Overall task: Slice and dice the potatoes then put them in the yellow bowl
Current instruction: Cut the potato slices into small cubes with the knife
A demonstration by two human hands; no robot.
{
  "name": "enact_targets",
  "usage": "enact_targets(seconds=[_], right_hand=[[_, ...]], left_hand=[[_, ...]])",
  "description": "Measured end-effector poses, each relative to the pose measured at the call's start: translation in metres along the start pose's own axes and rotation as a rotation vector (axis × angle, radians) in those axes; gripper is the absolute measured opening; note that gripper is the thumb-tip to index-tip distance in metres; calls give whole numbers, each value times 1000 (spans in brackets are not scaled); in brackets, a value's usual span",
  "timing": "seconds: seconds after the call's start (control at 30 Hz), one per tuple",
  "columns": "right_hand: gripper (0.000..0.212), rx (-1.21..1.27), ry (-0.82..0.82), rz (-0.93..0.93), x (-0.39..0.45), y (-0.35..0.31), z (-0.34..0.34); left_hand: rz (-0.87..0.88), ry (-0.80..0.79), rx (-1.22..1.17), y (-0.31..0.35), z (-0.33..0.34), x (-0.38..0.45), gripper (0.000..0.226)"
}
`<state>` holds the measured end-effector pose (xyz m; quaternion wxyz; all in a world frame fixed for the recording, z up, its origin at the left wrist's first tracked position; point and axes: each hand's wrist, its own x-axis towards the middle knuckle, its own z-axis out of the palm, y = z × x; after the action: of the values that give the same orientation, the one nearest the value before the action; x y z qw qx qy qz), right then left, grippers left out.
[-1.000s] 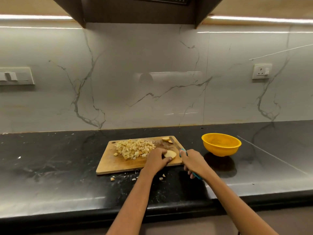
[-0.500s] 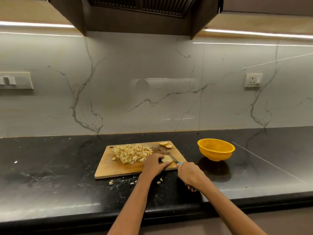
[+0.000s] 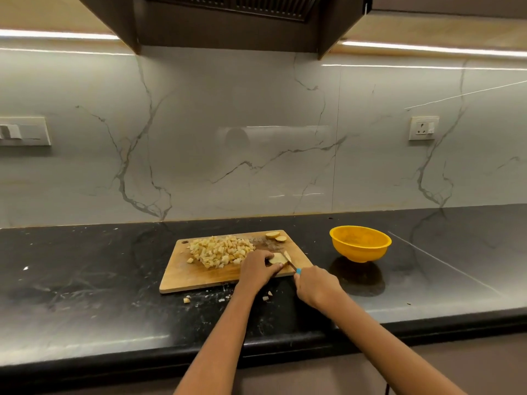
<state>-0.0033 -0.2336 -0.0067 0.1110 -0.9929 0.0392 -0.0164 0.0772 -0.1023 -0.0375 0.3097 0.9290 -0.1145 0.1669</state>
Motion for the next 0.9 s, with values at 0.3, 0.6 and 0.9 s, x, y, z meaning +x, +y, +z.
enact_targets(seconds=[0.3,0.6,0.9], right_hand=[[45,187,109,31,-10,10,5],[45,190,35,44,-6,-1,1],[38,270,-210,138,15,-20,-14]], left_hand=[[-14,0,-48,-1,3,-3,46],[-14,8,-63,-5,3,0,43],[6,-15,-79,-6,1,4,43]])
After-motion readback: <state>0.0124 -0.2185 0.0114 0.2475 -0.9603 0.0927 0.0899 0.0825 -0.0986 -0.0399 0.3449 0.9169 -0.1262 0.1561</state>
